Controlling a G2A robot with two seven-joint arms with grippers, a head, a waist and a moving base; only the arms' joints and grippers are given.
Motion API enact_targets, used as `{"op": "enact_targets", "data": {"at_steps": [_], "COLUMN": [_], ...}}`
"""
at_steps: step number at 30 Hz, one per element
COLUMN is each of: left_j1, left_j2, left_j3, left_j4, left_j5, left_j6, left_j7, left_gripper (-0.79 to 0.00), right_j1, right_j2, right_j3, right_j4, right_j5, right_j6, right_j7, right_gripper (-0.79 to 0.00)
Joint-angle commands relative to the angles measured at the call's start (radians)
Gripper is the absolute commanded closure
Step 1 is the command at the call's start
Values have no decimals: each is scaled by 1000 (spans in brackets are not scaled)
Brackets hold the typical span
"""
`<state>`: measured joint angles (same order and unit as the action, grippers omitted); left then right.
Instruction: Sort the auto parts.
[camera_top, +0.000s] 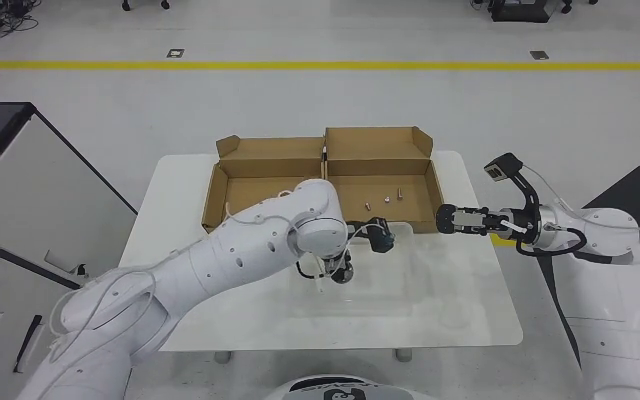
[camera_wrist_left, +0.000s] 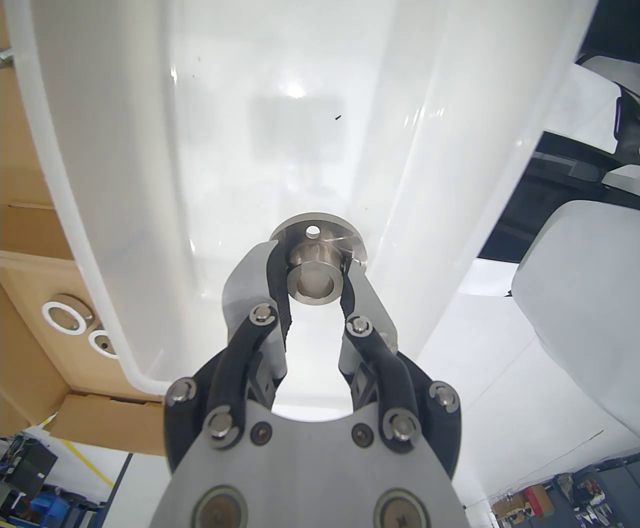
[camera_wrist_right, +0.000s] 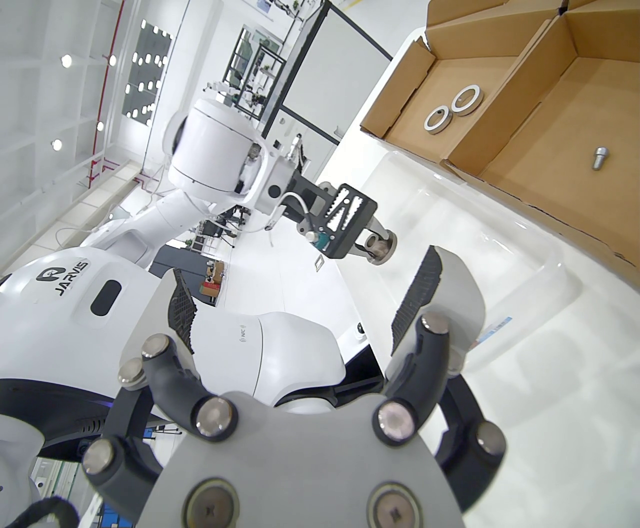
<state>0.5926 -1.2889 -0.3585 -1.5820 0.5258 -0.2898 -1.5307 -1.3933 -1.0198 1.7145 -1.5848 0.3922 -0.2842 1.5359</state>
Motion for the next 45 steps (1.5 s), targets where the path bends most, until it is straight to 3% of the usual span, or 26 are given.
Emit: {"op": "enact_targets", "data": {"at_steps": [1, 6, 19, 21, 26, 34, 39, 45], "left_j1": [-6, -19, -20, -5, 45, 178, 219, 199], "left_j2": [14, 41, 42, 50, 103, 231, 290, 330], "left_j3": [-6, -19, -18, -53, -202, -408, -435, -404], "left_j4": [-37, -79, -79, -68, -61, -109, -93, -51], "left_j5": [-11, -60, -63, -113, -258, -527, -759, -952], "left_j6": [6, 6, 6, -7, -82, -207, -298, -399], "left_j7": [-5, -5, -5, 45, 83, 207, 298, 399], "left_gripper": [0, 0, 0, 0, 0, 0, 0, 0], "right_j1": [0, 0, 0, 0, 0, 0, 0, 0], "right_j2": [0, 0, 0, 0, 0, 0, 0, 0], "right_j3": [0, 0, 0, 0, 0, 0, 0, 0], "right_j4": [0, 0, 0, 0, 0, 0, 0, 0], "right_j5": [0, 0, 0, 0, 0, 0, 0, 0], "right_j6": [0, 0, 0, 0, 0, 0, 0, 0], "right_j7": [0, 0, 0, 0, 0, 0, 0, 0], "right_gripper": [-785, -785, -785, -785, -785, -785, -785, -785]}}
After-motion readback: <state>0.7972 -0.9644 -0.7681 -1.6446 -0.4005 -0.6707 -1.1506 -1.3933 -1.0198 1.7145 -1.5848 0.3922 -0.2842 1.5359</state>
